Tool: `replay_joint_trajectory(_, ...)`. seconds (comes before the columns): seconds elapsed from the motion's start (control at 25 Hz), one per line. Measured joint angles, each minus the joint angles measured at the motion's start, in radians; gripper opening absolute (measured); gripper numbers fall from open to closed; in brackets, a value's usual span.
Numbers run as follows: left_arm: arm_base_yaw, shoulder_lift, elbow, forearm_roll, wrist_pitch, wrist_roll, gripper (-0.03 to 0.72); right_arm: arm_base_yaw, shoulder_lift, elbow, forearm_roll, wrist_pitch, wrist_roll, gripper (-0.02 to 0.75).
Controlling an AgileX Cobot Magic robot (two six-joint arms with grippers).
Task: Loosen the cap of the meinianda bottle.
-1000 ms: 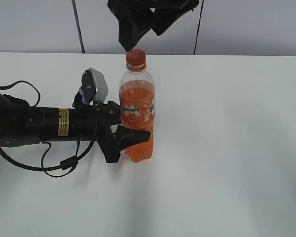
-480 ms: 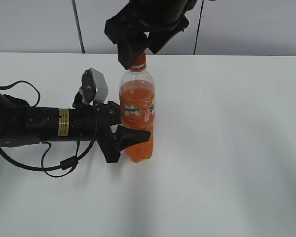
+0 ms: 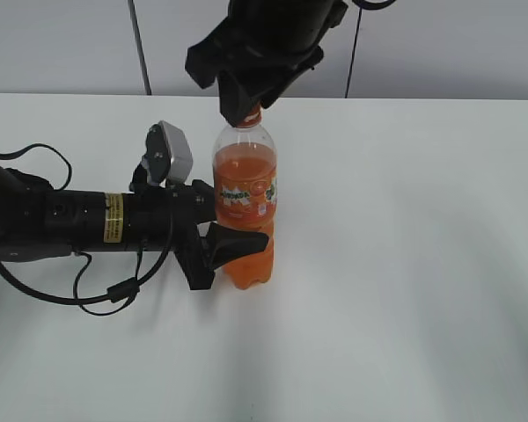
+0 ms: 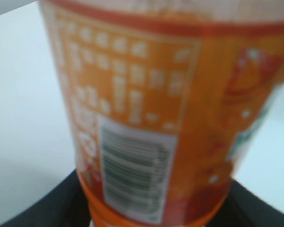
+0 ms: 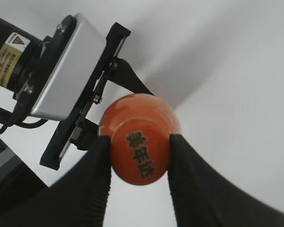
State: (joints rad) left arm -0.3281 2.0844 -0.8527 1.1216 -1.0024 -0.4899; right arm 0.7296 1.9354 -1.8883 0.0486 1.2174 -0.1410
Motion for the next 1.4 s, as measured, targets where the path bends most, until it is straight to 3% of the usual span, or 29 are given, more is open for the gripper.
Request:
replay_joint_trajectory(0.08, 0.000, 0.000, 0.000, 0.000, 0.000, 0.000, 0.393, 0.000, 0.000, 0.000, 0.001, 0.000, -0.024, 0.273)
replay_joint_trajectory(0.24, 0.000, 0.000, 0.000, 0.000, 0.000, 0.001, 0.393, 0.000, 0.000, 0.000, 0.013, 0.000, -0.163, 0.273)
replay_joint_trajectory(0.6, 0.000, 0.000, 0.000, 0.007, -0.003, 0.021, 0.393, 0.000, 0.000, 0.000, 0.057, 0.000, -0.746, 0.273)
replay_joint_trajectory(0.8, 0.000, 0.000, 0.000, 0.005, -0.003, 0.022, 0.393, 0.000, 0.000, 0.000, 0.042, 0.000, -0.833, 0.273)
replay_joint_trajectory(1.08, 0.000, 0.000, 0.000, 0.002, -0.001, 0.022, 0.393, 0.000, -0.001, 0.000, 0.025, 0.000, -1.169, 0.273)
replay_joint_trajectory(1.4, 0.000, 0.000, 0.000, 0.001, 0.000, 0.022, 0.393, 0.000, -0.002, 0.000, 0.021, 0.000, -1.326, 0.273)
